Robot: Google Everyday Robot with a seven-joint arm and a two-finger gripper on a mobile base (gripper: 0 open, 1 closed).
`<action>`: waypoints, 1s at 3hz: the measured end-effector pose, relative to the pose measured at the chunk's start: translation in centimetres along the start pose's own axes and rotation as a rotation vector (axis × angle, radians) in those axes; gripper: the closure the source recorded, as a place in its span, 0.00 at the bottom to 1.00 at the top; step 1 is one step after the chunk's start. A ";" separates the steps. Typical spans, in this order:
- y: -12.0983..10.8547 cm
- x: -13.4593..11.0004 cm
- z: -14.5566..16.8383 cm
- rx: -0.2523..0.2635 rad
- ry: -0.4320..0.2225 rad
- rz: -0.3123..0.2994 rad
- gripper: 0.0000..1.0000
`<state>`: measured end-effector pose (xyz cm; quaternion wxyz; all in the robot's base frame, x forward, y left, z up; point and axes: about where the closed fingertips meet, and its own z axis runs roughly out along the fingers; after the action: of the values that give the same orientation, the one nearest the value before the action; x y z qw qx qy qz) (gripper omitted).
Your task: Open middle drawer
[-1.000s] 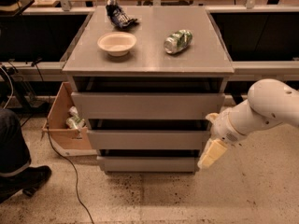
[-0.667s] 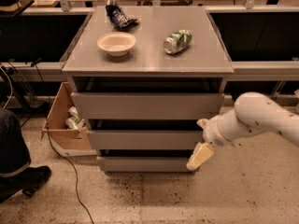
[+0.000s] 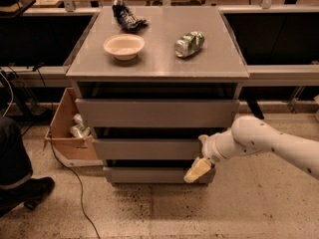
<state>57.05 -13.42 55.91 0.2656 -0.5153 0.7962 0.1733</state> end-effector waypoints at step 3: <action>-5.8 0.1 9.3 0.071 -0.061 0.028 0.00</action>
Offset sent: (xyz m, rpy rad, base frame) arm 0.0832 0.0257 -0.0850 0.0487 -0.0733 -0.0843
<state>64.54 -10.76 48.38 0.3054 -0.4888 0.8005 0.1643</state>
